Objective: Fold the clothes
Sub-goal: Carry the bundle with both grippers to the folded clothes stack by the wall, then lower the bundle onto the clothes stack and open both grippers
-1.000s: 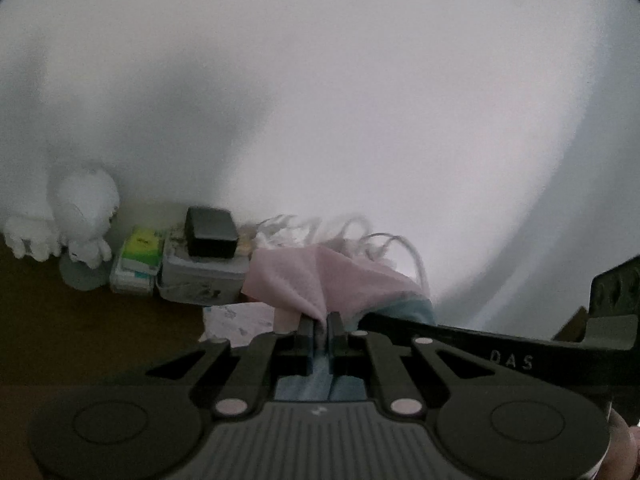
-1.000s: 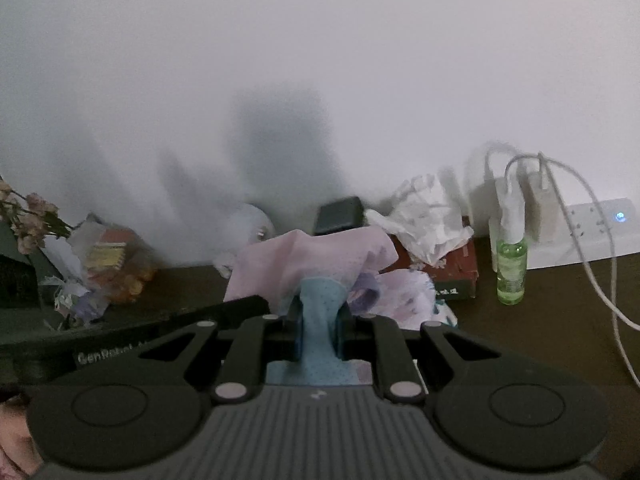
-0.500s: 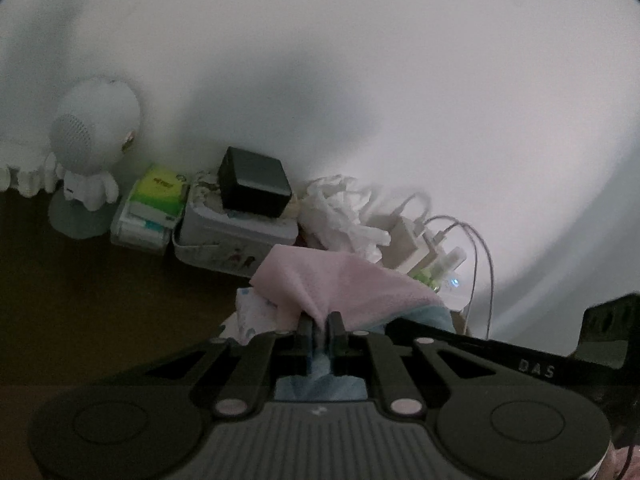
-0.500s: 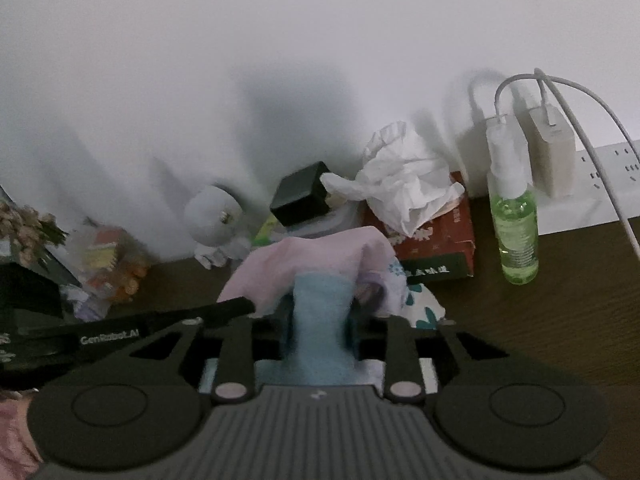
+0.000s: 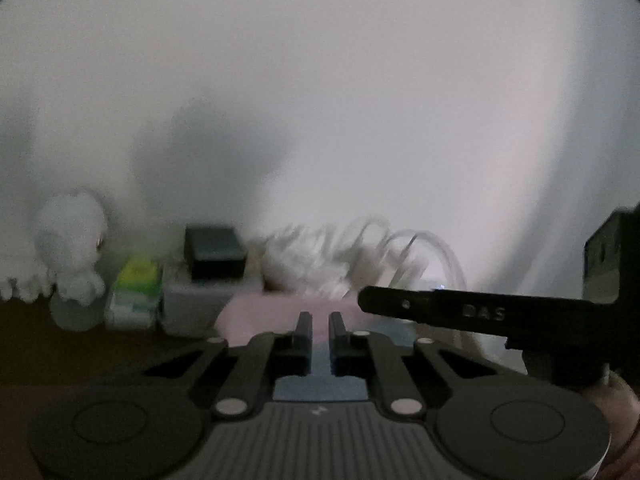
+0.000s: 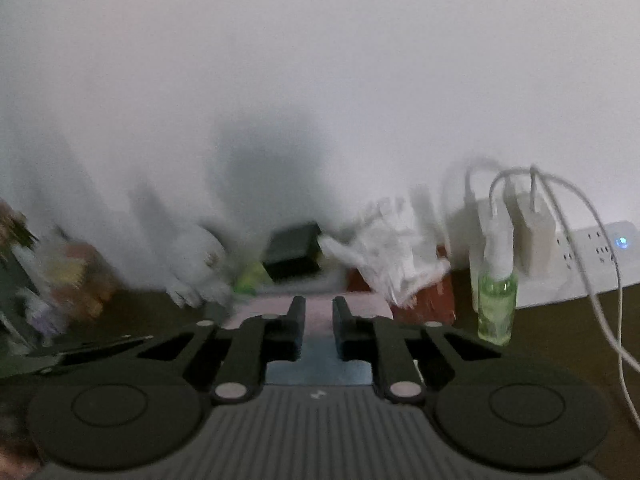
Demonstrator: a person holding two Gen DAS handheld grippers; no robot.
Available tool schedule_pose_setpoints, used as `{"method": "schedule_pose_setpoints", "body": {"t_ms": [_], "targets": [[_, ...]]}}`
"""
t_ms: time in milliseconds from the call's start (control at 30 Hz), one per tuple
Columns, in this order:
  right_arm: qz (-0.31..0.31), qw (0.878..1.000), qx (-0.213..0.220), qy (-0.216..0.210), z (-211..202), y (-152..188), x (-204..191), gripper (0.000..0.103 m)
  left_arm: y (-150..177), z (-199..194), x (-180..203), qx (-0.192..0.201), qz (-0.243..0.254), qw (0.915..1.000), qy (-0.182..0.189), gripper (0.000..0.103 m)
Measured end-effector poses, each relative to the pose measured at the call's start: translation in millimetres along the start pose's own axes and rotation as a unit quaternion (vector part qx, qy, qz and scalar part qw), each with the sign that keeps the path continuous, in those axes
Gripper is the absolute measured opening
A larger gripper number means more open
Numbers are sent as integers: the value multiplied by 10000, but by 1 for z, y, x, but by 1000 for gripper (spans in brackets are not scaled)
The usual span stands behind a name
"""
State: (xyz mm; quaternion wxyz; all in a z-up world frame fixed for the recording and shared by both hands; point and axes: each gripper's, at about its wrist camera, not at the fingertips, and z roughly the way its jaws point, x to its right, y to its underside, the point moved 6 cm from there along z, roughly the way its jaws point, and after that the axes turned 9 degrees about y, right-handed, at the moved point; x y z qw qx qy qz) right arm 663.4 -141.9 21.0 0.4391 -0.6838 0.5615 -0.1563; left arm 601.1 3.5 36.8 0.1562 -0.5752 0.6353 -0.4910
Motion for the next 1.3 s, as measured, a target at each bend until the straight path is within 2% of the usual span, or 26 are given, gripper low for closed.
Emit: {"method": "schedule_pose_setpoints", "body": {"t_ms": [100,167,233,300,333,400,467,533,600,733,867,900,933,967,1000,1033,1067,1100,1133,1233,1300], "targets": [[-174,9996,-129,202,15,13,-3,13,14,13,-7,-186,-161,9997,35,7],[-163,9997,-110,172,15,16,-1,13,17,15,-8,-198,-148,9997,42,7],[-89,10000,-14,35,8,15,1,14,12,8,-10,-78,-235,9997,92,10],[-21,9995,239,-204,-16,8,-1,15,2,-8,-9,260,-272,9992,148,15],[-38,9989,368,-298,-29,5,-2,16,-3,-16,-9,436,-259,9986,151,19],[-249,9978,486,-378,-52,8,-9,16,-9,-28,-9,638,-219,9977,115,20],[-549,9968,427,-391,-63,19,-17,16,-7,-29,-8,583,-145,9981,109,18],[-868,9953,301,-316,-62,32,-24,16,-1,-22,-4,378,-65,9992,145,7],[-1081,9938,180,-200,-54,44,-27,16,6,-14,0,190,8,9997,139,7],[-1039,9944,42,-178,-37,58,-21,16,24,3,-2,-119,70,9999,21,7],[-1004,9947,62,-191,-40,57,-20,16,25,1,1,-57,122,9999,55,7],[-1001,9948,75,-194,-42,56,-20,17,23,-3,2,-9,103,9999,68,10],[-982,9949,123,-205,-48,55,-21,22,20,-10,3,66,110,9999,69,16],[-971,9949,181,-207,-53,54,-21,36,17,-19,5,161,181,9997,8,22],[-1008,9943,297,-165,-63,52,-23,42,14,-29,7,259,265,9993,-64,36],[-1045,9936,414,-122,-73,50,-24,54,10,-39,9,358,349,9987,-136,57],[-1090,9926,523,-81,-83,49,-26,60,8,-52,11,506,441,9975,-241,68],[-1183,9912,588,-49,-93,50,-28,72,5,-65,14,665,535,9957,-351,84],[-1276,9897,647,-11,-103,52,-31,85,5,-77,17,809,605,9941,-406,93],[-1558,9848,746,193,-122,62,-38,103,10,-104,24,932,798,9907,-595,103],[-1664,9824,748,391,-130,71,-40,103,19,-113,28,820,916,9894,-767,103]]}}
